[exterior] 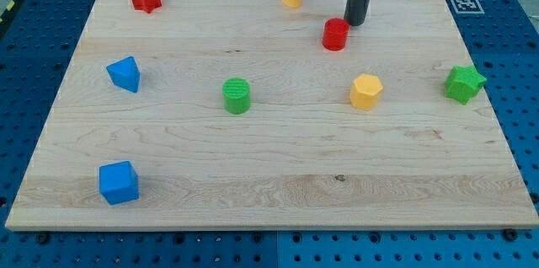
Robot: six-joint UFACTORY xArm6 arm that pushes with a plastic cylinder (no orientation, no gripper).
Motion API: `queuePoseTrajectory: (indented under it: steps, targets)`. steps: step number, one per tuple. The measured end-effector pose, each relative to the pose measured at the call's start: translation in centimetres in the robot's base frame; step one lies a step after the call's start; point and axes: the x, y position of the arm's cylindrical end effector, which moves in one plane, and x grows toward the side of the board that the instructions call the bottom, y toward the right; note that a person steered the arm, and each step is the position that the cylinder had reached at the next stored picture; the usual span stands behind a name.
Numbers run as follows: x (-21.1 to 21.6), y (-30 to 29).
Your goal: Push the red star towards the top center
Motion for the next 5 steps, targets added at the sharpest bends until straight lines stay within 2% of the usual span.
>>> queuePoseTrajectory:
  steps: [3, 4, 5]
  targets:
    - [0.0, -11.0]
    - [-0.9, -15.6]
    - [-3.9, -17.5]
